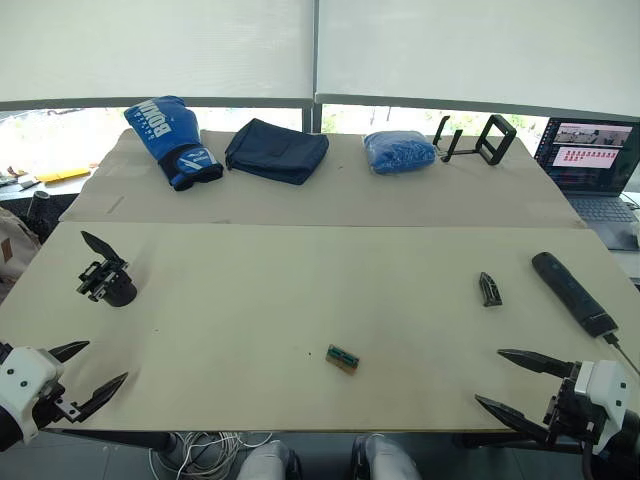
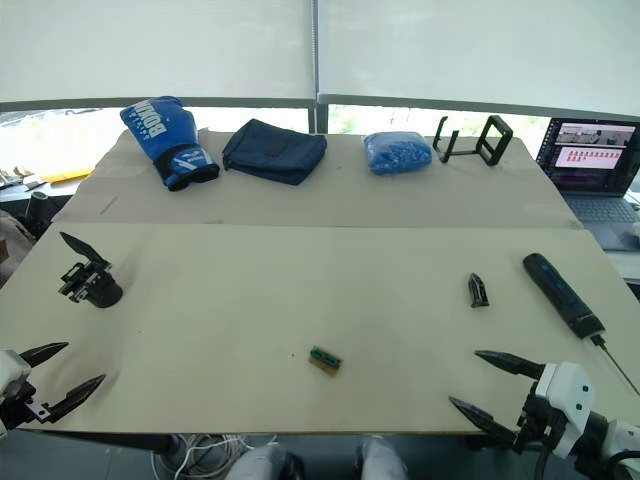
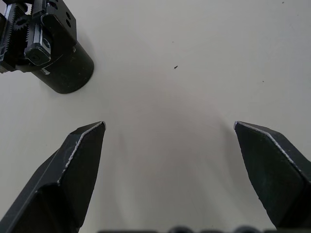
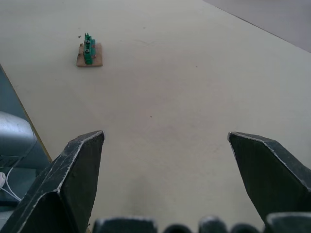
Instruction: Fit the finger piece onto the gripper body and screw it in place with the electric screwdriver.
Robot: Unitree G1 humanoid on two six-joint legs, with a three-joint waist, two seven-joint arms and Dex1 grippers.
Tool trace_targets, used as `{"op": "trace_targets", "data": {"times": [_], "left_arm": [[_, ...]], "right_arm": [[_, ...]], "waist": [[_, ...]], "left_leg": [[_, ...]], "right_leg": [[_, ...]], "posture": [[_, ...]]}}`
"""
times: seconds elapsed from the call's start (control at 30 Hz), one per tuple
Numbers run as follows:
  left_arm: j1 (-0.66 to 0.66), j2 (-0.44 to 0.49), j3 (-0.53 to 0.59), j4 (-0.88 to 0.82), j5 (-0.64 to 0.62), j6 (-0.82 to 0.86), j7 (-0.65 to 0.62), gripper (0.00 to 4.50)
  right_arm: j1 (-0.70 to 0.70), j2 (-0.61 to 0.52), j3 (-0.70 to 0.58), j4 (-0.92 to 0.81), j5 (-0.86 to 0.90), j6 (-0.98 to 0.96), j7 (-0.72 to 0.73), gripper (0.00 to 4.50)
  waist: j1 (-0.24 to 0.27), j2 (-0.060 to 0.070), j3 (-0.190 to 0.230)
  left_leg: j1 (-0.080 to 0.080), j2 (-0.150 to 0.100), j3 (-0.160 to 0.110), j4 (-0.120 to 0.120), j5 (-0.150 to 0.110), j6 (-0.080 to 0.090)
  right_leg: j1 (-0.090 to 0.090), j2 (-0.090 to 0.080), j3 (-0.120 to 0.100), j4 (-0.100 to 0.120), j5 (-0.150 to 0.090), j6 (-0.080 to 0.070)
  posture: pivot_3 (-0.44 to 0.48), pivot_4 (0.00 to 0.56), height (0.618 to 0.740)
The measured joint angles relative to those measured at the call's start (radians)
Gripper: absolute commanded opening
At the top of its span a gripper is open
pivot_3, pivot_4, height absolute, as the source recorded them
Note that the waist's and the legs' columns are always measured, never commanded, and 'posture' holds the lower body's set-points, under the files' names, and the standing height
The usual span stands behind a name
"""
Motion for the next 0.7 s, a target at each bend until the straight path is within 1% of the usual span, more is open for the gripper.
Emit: {"op": "trace_targets", "data": {"times": [0.07,0.17,0.2,0.33,0.4,0.47,0.57,0.63,0.7], "left_arm": [[-0.006,-0.003,0.004,-0.003,-0.015,0.012,0.003,4.47],[-0.046,-0.047,0.063,-0.016,-0.134,0.109,0.040,4.47],[-0.064,-0.059,0.089,-0.025,-0.168,0.133,0.065,4.47],[-0.060,-0.088,0.129,-0.066,-0.185,0.151,0.114,4.47],[-0.055,-0.146,0.132,-0.069,-0.184,0.154,0.155,4.47],[-0.053,-0.185,0.139,-0.068,-0.183,0.154,0.197,4.47],[-0.055,-0.306,0.202,-0.073,-0.190,0.159,0.343,4.47],[-0.052,-0.349,0.206,-0.077,-0.201,0.177,0.409,4.47],[-0.039,-0.368,0.202,-0.093,-0.198,0.185,0.444,4.47]], "right_arm": [[-0.004,-0.002,0.000,-0.001,0.003,0.003,0.000,4.50],[-0.044,-0.019,-0.001,-0.031,0.025,0.064,-0.025,4.50],[-0.080,-0.020,0.005,-0.056,0.030,0.093,-0.048,4.50],[-0.181,-0.009,0.053,-0.139,0.062,0.159,-0.108,4.50],[-0.247,0.052,0.093,-0.168,0.091,0.162,-0.140,4.50],[-0.281,0.092,0.118,-0.187,0.131,0.161,-0.141,4.50],[-0.381,0.163,0.195,-0.242,0.161,0.161,-0.166,4.50],[-0.410,0.180,0.221,-0.263,0.161,0.161,-0.187,4.50],[-0.417,0.182,0.231,-0.263,0.161,0.161,-0.195,4.50]], "waist": [[0.000,0.000,0.000],[-0.002,0.000,0.000],[-0.004,-0.001,0.000],[-0.005,-0.001,-0.001],[-0.004,0.000,-0.001],[-0.001,-0.001,-0.001],[-0.004,-0.001,-0.001],[-0.001,-0.003,-0.001],[0.007,-0.007,-0.003]], "left_leg": [[0.000,0.000,0.000,0.000,0.000,0.000],[0.000,0.000,0.000,0.000,0.000,0.000],[0.000,0.000,-0.001,0.001,0.001,-0.001],[0.000,0.000,0.001,0.000,0.001,-0.002],[0.000,0.000,0.001,0.000,0.001,-0.002],[-0.001,0.000,0.000,0.000,0.001,-0.002],[-0.001,0.000,0.001,0.001,0.001,-0.002],[-0.001,0.000,0.001,0.002,0.001,-0.001],[0.000,0.000,0.000,0.002,0.001,-0.001]], "right_leg": [[0.000,0.000,0.000,0.000,0.000,0.000],[0.000,0.000,0.001,0.001,0.000,0.000],[0.000,0.000,0.001,0.001,0.001,0.000],[0.002,0.001,0.001,0.002,0.002,0.000],[0.002,0.001,0.000,0.002,0.007,-0.001],[0.002,0.002,-0.001,0.002,0.008,-0.001],[0.003,0.002,0.000,0.002,0.008,-0.001],[0.003,0.002,0.000,0.002,0.008,-0.001],[0.001,0.002,-0.004,0.001,0.007,-0.002]], "posture": [[0.000,0.150,0.740],[0.000,0.150,0.740],[0.000,0.150,0.740],[0.000,0.150,0.740],[0.000,0.150,0.740],[0.000,0.150,0.740],[0.000,0.150,0.740],[0.000,0.150,0.740],[0.000,0.150,0.740]]}}
